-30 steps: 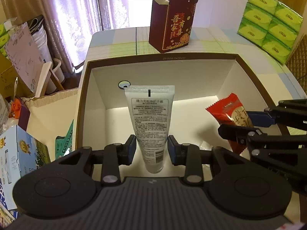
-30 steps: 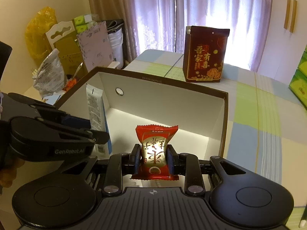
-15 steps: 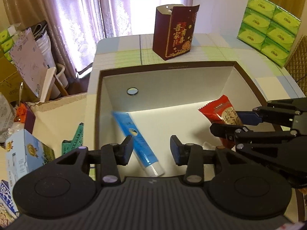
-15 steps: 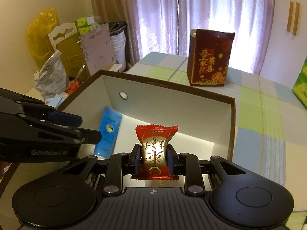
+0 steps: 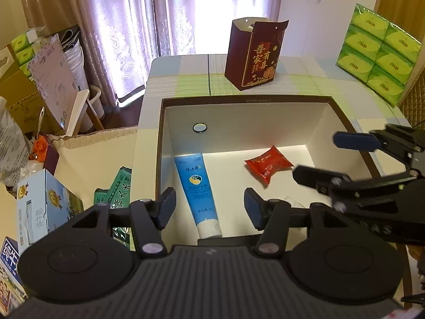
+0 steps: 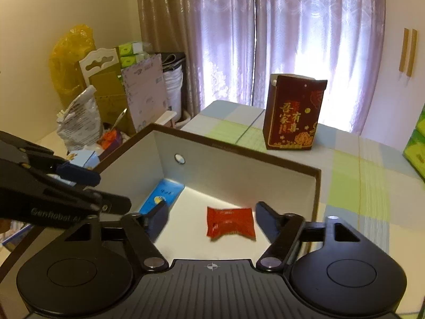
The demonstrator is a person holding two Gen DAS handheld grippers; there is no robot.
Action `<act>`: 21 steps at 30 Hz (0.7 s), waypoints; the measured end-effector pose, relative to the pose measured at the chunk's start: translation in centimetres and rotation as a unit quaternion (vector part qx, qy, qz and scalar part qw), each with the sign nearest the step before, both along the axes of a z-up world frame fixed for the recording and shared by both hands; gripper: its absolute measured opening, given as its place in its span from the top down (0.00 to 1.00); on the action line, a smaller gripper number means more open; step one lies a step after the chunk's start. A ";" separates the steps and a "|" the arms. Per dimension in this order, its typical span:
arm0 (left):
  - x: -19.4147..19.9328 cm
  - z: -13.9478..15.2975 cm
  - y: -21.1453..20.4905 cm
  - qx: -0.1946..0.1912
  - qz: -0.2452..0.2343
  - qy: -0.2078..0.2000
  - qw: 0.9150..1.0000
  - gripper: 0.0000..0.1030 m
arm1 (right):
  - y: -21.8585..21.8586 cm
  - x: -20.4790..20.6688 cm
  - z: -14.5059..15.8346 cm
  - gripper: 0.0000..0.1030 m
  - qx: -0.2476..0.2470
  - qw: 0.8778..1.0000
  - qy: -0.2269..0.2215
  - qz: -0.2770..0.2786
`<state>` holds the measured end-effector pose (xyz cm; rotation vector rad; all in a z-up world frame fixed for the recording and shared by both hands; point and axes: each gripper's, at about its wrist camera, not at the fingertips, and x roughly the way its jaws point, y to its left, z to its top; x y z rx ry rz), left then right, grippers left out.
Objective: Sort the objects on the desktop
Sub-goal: 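Open both tools over the box to drop the tube and packet, then withdraw both open tools from above the box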
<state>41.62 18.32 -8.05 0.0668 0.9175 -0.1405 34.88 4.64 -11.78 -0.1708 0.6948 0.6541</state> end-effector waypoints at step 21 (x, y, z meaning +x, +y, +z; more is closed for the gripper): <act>-7.0 3.9 -1.7 0.006 0.027 -0.040 0.999 0.13 | -3.7 -7.7 2.9 0.02 -0.024 1.000 0.003 -0.017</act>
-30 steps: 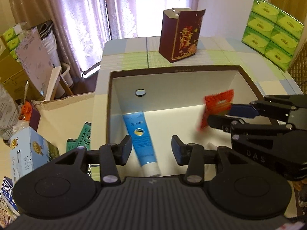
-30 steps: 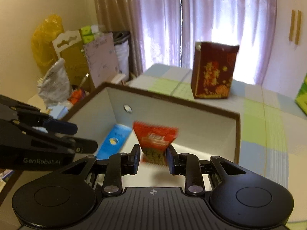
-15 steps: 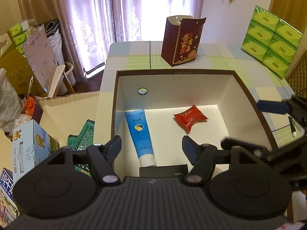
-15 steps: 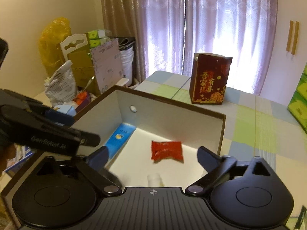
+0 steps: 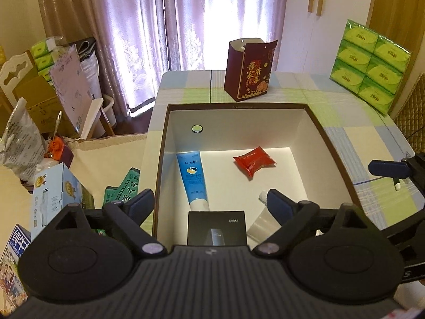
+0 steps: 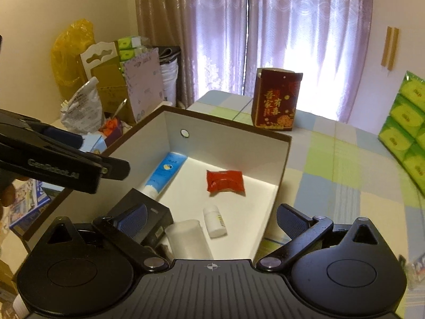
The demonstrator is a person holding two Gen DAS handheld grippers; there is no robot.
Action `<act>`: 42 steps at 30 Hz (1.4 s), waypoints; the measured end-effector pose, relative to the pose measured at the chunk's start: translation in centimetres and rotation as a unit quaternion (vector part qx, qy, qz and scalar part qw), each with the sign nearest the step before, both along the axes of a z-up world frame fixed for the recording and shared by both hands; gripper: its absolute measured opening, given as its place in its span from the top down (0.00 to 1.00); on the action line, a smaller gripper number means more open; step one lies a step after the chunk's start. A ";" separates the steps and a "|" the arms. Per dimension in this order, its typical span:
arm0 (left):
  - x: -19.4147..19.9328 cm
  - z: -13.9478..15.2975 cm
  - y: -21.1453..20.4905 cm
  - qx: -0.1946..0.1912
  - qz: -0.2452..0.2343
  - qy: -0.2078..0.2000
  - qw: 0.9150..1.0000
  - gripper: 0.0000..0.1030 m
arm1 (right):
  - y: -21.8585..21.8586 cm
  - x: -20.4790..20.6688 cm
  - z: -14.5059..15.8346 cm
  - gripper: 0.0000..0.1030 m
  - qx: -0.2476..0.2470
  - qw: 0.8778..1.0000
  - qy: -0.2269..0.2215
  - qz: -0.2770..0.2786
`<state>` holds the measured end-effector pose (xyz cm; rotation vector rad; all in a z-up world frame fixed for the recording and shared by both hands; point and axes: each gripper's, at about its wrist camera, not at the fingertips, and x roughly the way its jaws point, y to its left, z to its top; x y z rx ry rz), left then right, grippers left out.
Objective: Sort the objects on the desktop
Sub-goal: 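Withdraw both open tools from above the box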
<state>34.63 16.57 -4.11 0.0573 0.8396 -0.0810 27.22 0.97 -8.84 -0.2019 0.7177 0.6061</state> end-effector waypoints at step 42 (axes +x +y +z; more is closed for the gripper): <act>-11.7 1.8 -1.4 0.026 0.028 -0.002 0.999 0.04 | -3.9 -8.5 1.4 0.02 -0.012 1.000 0.019 0.011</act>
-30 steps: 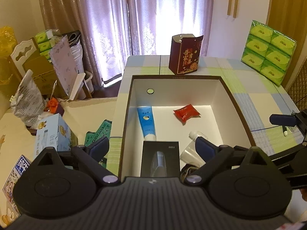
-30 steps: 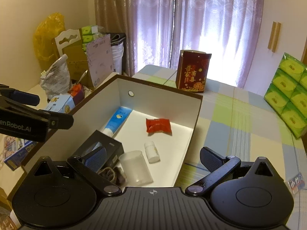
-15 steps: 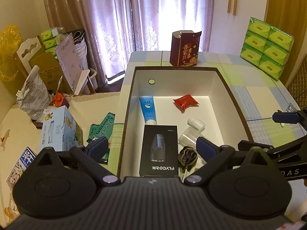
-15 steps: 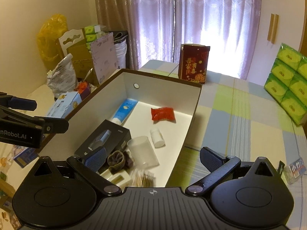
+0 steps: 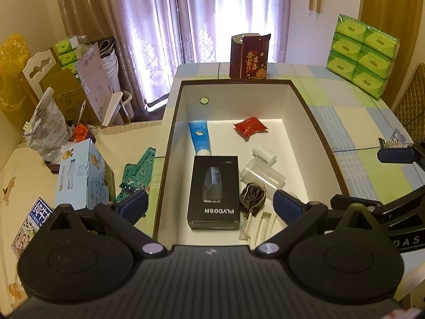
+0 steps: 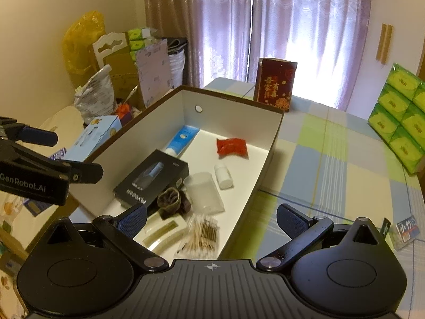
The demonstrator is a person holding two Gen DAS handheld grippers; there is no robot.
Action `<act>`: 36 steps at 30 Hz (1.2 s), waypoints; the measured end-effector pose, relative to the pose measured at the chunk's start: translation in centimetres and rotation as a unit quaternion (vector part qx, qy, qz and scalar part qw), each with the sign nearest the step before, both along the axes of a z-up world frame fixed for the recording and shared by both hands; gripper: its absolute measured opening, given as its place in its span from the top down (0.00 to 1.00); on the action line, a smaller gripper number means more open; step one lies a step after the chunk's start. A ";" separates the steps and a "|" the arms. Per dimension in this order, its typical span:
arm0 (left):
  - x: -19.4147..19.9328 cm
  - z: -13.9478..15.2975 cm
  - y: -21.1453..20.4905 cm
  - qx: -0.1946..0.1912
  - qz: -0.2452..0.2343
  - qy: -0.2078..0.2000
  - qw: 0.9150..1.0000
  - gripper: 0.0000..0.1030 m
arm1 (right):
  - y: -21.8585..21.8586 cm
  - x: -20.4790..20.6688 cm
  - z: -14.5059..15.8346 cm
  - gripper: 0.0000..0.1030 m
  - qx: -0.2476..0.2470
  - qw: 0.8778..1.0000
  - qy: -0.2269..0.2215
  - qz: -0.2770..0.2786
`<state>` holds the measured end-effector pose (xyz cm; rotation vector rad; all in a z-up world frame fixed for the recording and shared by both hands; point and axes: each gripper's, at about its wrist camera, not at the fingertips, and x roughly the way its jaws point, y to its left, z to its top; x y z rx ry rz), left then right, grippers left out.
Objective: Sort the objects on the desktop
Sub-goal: 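Withdraw both open tools from above the box, then move both tools toward the lip gel tube and floss box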
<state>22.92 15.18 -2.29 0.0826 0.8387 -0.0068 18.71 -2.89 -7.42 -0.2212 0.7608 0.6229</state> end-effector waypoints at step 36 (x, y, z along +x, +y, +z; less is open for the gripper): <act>-6.6 -1.9 -4.6 0.003 0.068 0.048 0.997 0.04 | -4.8 -4.0 -2.0 0.02 -0.008 0.992 0.065 0.105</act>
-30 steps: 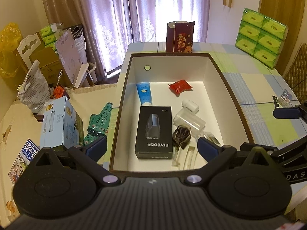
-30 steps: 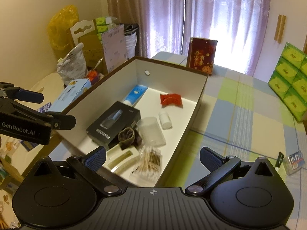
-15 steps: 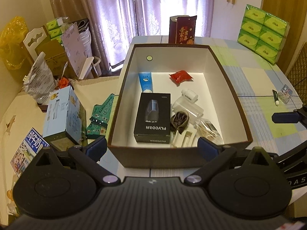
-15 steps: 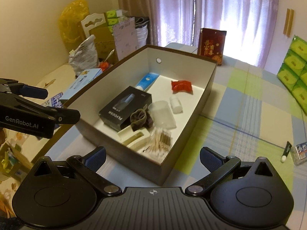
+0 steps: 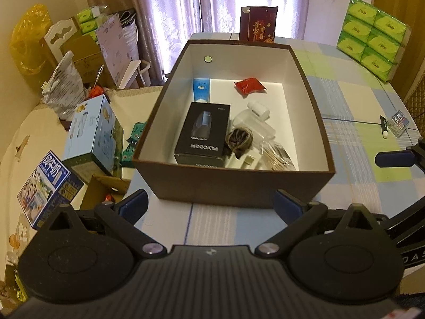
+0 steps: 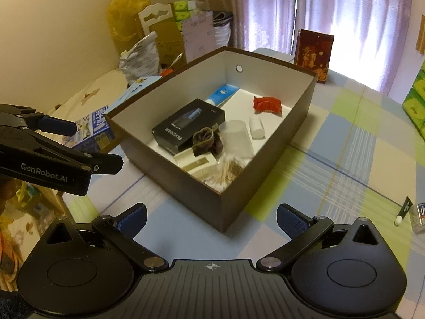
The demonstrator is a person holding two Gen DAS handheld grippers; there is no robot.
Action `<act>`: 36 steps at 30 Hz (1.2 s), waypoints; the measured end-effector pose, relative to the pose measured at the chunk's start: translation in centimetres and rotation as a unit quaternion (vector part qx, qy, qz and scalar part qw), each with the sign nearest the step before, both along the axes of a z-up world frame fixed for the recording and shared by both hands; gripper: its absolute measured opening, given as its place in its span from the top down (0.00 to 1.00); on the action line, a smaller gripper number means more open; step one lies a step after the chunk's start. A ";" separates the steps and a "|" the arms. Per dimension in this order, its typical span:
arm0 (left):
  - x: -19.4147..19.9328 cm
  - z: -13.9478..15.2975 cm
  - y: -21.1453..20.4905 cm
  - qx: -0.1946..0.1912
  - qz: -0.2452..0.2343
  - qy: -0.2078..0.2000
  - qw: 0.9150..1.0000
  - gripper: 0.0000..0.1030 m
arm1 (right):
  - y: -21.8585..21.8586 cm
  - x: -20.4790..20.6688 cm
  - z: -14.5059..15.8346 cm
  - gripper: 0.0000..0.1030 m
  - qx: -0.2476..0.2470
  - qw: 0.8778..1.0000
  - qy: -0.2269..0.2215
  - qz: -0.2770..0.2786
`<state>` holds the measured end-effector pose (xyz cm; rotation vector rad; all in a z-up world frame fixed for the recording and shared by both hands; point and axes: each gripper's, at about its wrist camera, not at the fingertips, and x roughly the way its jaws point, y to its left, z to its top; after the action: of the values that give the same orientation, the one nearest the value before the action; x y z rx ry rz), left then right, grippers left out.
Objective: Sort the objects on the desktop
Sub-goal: 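Move both tools toward the lip gel tube and floss box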
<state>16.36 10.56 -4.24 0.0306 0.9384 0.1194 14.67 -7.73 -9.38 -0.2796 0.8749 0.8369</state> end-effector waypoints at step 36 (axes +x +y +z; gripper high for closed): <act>5.5 -4.3 -23.6 -0.042 -0.137 0.049 0.989 0.04 | -24.3 6.8 -0.4 0.02 -0.021 0.980 0.033 -0.193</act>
<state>21.82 -13.07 -8.56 0.0878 1.0274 -0.1767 21.44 -32.07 -9.76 -0.1126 0.9706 0.4686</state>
